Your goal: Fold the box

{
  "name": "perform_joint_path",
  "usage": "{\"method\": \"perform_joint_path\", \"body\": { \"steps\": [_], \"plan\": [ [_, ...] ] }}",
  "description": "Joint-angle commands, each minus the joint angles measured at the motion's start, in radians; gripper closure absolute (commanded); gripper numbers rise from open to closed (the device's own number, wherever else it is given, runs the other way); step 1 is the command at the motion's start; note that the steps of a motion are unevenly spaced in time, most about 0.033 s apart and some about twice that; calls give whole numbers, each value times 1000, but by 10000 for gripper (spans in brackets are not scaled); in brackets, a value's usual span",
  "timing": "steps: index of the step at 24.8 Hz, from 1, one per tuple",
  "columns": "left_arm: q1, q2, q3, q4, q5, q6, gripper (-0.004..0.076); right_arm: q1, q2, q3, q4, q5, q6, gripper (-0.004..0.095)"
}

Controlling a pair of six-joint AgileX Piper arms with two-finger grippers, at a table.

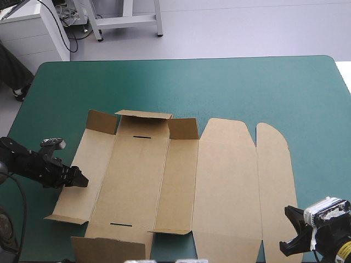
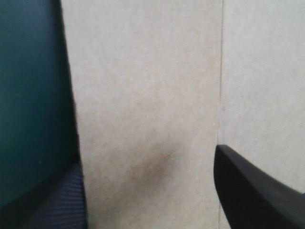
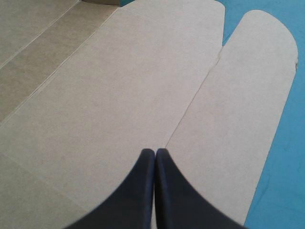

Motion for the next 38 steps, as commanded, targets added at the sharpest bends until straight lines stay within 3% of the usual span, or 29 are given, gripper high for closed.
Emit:
{"method": "perform_joint_path", "body": {
  "steps": [1,5,10,12,17,23,26,29,38],
  "plan": [
    [0,-28,-6,-112,39,53,226,-1,13,-24,-14,-71,-5,922],
    [0,-28,13,-240,147,144,226,-1,13,-24,-16,-71,-5,923],
    [-2,-28,34,-238,147,95,242,-1,13,-24,-16,-71,-5,922],
    [-2,-28,34,-240,147,75,279,-1,13,-24,-16,-71,-5,922],
    [-4,-28,34,-270,147,23,508,-1,13,-24,-16,-71,-5,923],
    [-157,-28,36,-153,147,24,521,-1,13,-24,-16,-71,-5,922],
    [-224,-28,36,-146,102,24,585,-1,13,-24,-16,-73,-5,923],
    [-248,-28,36,-148,20,24,729,-1,13,-24,-9,-73,-5,923],
    [-248,-28,1,-148,-69,24,731,-1,13,-24,-9,-73,-5,923]
  ]
}}
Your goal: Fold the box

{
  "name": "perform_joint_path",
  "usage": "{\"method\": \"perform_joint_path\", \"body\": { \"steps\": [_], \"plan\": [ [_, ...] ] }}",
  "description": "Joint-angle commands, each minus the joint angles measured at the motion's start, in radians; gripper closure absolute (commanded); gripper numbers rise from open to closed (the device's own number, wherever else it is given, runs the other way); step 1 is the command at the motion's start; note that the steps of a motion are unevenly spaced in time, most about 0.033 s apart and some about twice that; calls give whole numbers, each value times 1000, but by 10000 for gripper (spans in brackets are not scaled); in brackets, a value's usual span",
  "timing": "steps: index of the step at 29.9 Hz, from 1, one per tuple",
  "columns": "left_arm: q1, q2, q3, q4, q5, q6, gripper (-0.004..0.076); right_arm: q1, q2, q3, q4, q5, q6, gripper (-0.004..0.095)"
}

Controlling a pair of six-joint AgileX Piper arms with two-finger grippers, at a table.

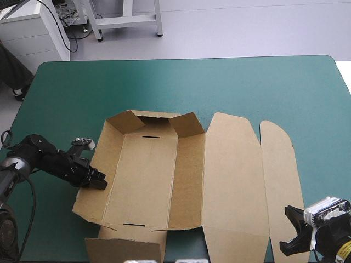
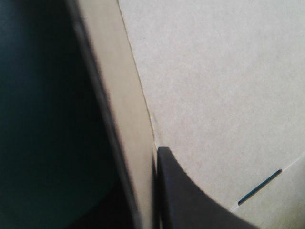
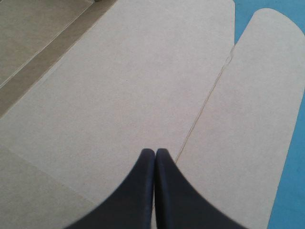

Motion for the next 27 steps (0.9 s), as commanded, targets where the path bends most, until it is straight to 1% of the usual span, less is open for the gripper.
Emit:
{"method": "perform_joint_path", "body": {
  "steps": [1,7,9,13,15,18,21,25,27],
  "plan": [
    [-9,-28,-61,-39,-60,14,731,-1,13,-24,-9,-73,-5,923],
    [-22,-28,-260,8,-71,16,731,-1,13,-24,-9,-75,-5,923],
    [-54,-28,-349,88,-73,17,731,-1,13,-24,-9,-75,-5,923],
    [-187,-28,-485,306,-106,17,731,-1,13,-24,-9,-75,-5,923],
    [-259,-28,-524,390,-154,17,731,-1,13,-24,-9,-75,-5,922],
    [-383,-28,-552,533,-270,17,731,-1,13,-24,-9,-75,-5,922],
    [-496,-17,-559,684,-361,17,731,-1,13,-24,-9,-75,-5,923],
    [-626,18,-559,876,-437,13,731,-1,13,-24,-9,-75,-1,923],
    [-679,41,-560,972,-486,-18,731,-1,13,-24,-9,-75,2,923]
  ]
}}
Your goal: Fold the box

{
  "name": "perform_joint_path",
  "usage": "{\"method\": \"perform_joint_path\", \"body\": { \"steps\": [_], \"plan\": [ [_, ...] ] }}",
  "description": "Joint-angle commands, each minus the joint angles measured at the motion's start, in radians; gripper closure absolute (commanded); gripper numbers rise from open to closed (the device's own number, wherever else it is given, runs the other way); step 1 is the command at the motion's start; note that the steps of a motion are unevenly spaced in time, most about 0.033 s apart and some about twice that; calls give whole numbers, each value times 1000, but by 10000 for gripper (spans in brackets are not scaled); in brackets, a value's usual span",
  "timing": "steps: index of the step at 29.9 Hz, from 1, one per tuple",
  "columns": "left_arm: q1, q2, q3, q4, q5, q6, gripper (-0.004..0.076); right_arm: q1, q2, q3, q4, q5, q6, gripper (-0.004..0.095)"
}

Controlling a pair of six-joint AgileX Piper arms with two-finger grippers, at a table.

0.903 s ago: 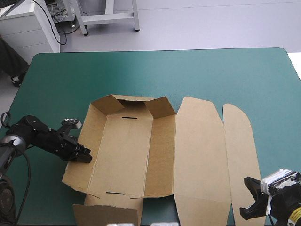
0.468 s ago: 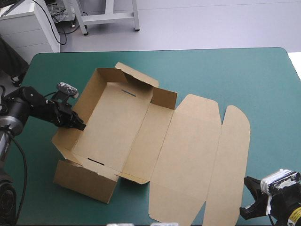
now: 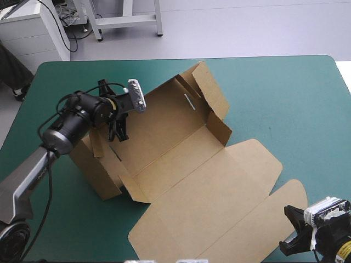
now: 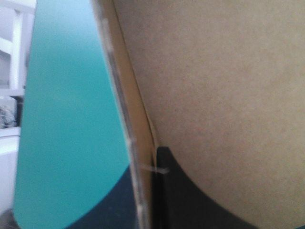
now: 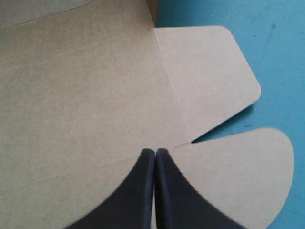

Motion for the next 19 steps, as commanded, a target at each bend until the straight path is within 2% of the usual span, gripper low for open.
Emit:
{"method": "perform_joint_path", "body": {
  "steps": [1,5,9,13,19],
  "plan": [
    [-82,-5,-34,186,-141,-31,731,-1,13,-24,-12,-68,2,923],
    [-158,29,-36,316,-211,-112,731,-1,13,-24,-12,-68,3,923],
    [-245,35,-36,435,-211,-118,731,-1,13,-24,-12,-68,3,923],
    [-319,35,-36,515,-185,-196,731,-1,13,-24,-14,-70,10,922],
    [-367,33,-1,533,-156,-199,731,-1,13,-24,-20,-70,10,922]
  ]
}}
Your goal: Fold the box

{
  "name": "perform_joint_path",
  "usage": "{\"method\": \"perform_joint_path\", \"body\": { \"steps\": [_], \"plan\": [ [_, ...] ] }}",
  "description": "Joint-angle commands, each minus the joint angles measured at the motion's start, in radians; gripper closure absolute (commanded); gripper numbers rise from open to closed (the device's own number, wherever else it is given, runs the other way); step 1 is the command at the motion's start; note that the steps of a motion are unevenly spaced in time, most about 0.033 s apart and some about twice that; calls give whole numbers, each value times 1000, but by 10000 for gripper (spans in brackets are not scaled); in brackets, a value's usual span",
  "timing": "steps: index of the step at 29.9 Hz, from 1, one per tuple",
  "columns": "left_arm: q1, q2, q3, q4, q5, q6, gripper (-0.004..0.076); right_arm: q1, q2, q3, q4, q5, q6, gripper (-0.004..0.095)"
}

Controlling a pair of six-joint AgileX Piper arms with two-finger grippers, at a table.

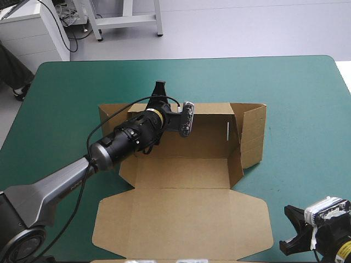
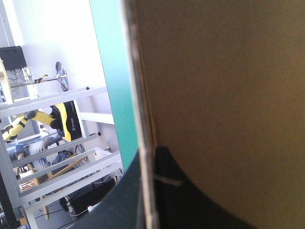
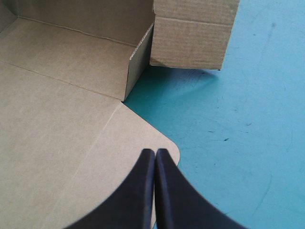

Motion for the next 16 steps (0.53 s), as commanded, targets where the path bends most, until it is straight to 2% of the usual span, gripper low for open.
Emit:
{"method": "perform_joint_path", "body": {
  "steps": [1,10,16],
  "plan": [
    [-23,-52,-2,25,-14,-12,731,-1,13,-24,-20,-69,-1,922],
    [-44,-164,103,141,-54,-140,731,-1,13,-24,-74,-70,42,922],
    [-105,-195,241,431,-52,-384,731,-1,13,-24,-128,-77,76,922]
  ]
}}
